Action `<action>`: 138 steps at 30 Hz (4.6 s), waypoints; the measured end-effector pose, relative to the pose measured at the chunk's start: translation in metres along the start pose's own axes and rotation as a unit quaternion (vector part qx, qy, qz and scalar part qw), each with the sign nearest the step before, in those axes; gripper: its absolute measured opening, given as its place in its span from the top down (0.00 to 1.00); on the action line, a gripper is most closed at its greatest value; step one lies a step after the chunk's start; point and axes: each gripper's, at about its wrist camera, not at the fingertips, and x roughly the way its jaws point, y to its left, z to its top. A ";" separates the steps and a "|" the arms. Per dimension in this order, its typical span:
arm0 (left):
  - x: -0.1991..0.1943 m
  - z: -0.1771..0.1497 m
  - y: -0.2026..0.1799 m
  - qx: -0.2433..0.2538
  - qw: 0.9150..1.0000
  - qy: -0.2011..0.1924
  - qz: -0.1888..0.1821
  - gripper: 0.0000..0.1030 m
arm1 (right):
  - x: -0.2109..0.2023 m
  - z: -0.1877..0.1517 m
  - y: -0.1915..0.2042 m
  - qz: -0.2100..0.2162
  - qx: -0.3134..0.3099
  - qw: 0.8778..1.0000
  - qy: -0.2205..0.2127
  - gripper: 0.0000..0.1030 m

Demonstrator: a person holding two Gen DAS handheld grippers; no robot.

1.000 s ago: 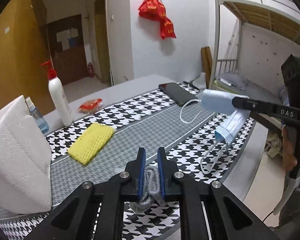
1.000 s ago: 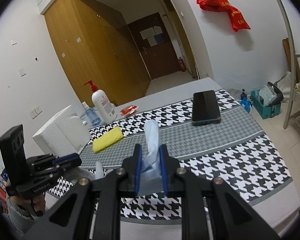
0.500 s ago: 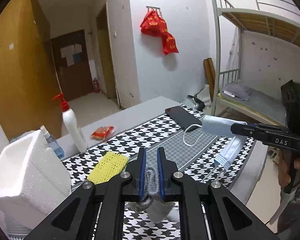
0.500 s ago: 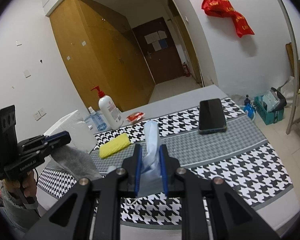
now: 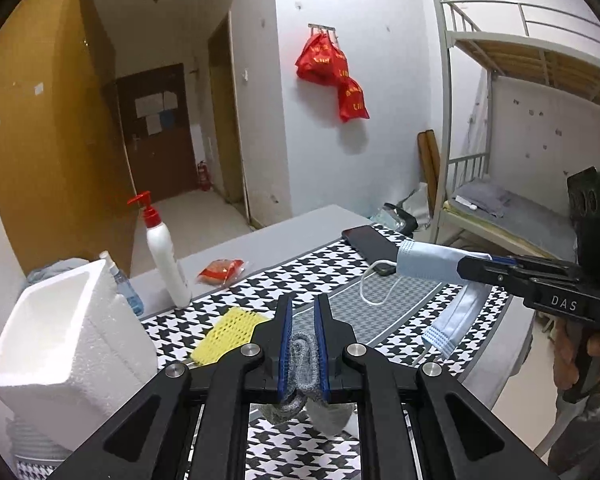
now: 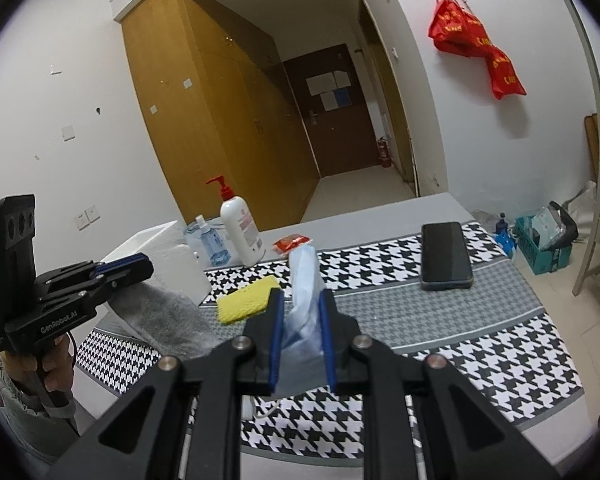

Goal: Organize soft objects
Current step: 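Lift the blue face mask with the right tool and carry it over the foam box, then lower the face mask into the foam box and open the right tool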

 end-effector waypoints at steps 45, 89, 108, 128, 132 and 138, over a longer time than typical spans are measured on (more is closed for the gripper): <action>-0.109 -0.063 0.136 -0.097 0.985 -0.037 0.140 0.88 | 0.071 0.009 0.164 0.106 -0.106 0.988 0.027 0.79; -0.129 -0.098 0.196 -0.142 0.973 -0.027 0.179 0.88 | 0.115 0.077 0.281 0.143 -0.198 0.969 0.021 0.80; -0.128 -0.108 0.210 -0.158 0.969 -0.020 0.190 0.88 | 0.190 0.077 0.301 0.122 -0.213 0.966 0.082 0.79; -0.127 -0.109 0.219 -0.164 0.966 -0.017 0.197 0.88 | 0.229 0.062 0.307 0.092 -0.229 0.961 0.125 0.25; -0.132 -0.106 0.217 -0.161 0.966 -0.023 0.200 0.88 | 0.227 0.060 0.308 0.096 -0.235 0.959 0.124 0.08; -0.139 -0.093 0.214 -0.150 0.968 -0.029 0.200 0.88 | 0.218 0.062 0.301 0.101 -0.228 0.961 0.118 0.07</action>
